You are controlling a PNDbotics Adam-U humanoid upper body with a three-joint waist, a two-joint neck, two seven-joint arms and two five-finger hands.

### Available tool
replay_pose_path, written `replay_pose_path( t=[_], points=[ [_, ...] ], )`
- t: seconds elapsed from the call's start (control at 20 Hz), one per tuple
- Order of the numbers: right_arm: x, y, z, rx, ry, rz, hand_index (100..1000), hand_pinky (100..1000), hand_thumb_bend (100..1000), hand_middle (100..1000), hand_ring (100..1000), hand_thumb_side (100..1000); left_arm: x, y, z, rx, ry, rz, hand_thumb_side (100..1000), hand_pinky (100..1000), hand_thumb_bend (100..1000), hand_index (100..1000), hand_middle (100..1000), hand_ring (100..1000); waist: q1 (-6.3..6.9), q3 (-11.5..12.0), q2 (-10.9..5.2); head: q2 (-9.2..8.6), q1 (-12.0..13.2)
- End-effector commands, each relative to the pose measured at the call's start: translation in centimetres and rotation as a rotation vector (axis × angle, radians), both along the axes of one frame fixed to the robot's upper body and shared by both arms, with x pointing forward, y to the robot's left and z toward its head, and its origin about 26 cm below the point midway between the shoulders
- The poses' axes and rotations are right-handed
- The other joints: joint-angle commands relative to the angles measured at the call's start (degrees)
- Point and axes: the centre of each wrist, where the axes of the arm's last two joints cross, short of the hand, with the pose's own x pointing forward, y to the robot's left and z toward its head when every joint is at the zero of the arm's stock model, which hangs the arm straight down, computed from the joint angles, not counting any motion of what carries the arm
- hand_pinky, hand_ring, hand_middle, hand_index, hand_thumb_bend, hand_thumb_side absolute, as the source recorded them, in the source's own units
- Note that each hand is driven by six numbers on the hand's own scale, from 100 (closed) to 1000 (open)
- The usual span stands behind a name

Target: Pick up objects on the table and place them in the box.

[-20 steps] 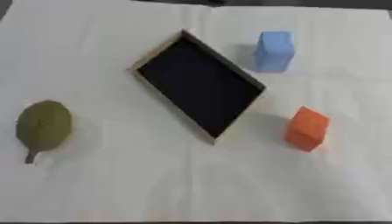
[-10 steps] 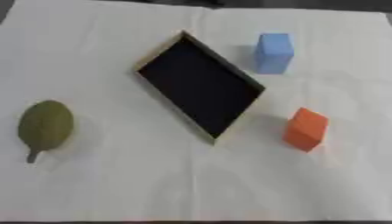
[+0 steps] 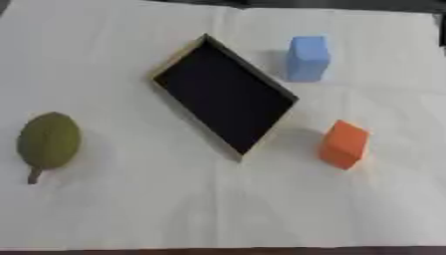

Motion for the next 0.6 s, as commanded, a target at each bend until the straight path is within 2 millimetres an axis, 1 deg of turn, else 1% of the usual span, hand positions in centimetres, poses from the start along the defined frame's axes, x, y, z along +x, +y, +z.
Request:
replay_pose_path(
  t=[0.05,0.25,0.6],
  points=[
    [-0.44,0.21,1.21,-0.143,0.027,-0.038,840,863,100,767,838,616,-0.49,0.34,1.14,0.051,-0.016,0.011,605,928,100,850,661,759,0.0,-0.09,-1.44,0.27,0.21],
    [-0.43,0.37,1.18,-0.24,0.076,-0.047,857,867,100,782,848,628,-0.51,0.35,1.1,0.052,-0.011,0.007,605,929,100,849,661,759,-0.14,-0.05,-1.36,0.26,0.12],
    [-0.34,0.71,0.92,-0.34,0.155,-0.031,869,873,100,797,862,694,-0.46,0.28,1.12,0.056,-0.007,-0.004,605,930,100,849,662,760,-0.41,0.2,-1.37,0.36,-0.22]
  ],
)
